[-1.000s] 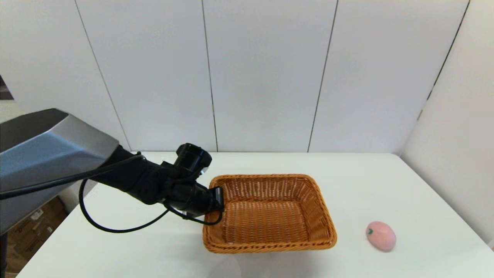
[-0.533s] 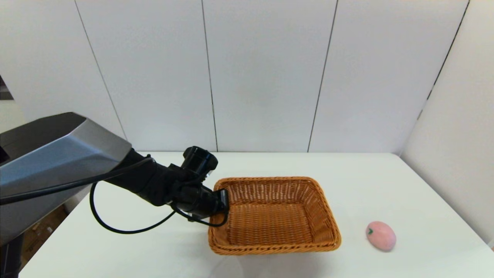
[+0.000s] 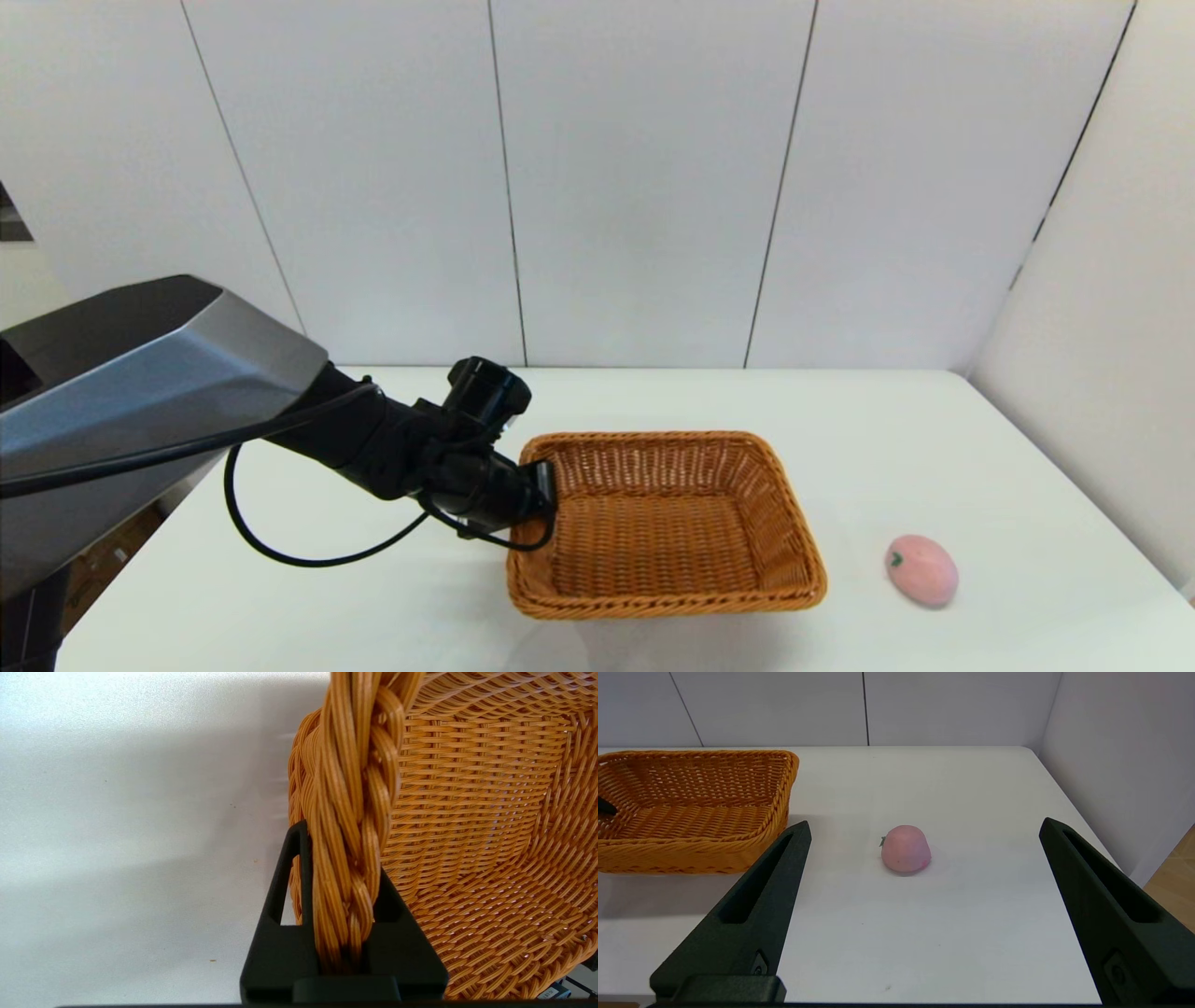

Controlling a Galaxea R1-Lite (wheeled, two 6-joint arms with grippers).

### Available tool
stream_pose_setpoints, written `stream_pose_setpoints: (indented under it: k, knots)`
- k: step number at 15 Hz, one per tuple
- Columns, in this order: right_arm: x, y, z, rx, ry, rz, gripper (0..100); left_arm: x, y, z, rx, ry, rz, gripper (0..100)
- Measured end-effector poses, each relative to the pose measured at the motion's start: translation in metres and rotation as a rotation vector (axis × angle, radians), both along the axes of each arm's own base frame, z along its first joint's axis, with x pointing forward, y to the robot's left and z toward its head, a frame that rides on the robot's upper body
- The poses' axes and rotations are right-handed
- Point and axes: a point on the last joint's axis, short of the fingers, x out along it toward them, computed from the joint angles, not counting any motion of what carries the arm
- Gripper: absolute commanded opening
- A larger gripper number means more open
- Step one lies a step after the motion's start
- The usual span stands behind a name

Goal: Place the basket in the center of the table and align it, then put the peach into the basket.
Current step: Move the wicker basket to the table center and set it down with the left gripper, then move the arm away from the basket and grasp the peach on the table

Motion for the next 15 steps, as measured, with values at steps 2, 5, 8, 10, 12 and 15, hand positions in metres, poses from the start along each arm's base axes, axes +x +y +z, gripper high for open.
stream_pose_setpoints:
  k: [2,5,8,10,12,15]
  knots:
    - [0.0,0.0,0.0,0.0,0.0,0.0,100,0.0,0.0,0.0,0.0,0.0,-0.001,0]
    - [0.0,0.0,0.0,0.0,0.0,0.001,100,-0.001,-0.002,0.0,0.0,0.0,-0.007,100]
    - [0.0,0.0,0.0,0.0,0.0,0.0,100,-0.001,-0.002,0.0,0.0,-0.001,-0.009,100]
    - [0.0,0.0,0.0,0.0,0.0,0.001,100,-0.001,-0.001,0.001,0.0,-0.006,-0.009,100]
    - [0.0,0.0,0.0,0.0,0.0,0.0,100,-0.001,0.003,0.008,-0.004,-0.02,-0.004,100]
    - [0.0,0.0,0.0,-0.006,0.0,0.0,100,-0.009,0.019,0.041,-0.031,-0.092,0.016,100]
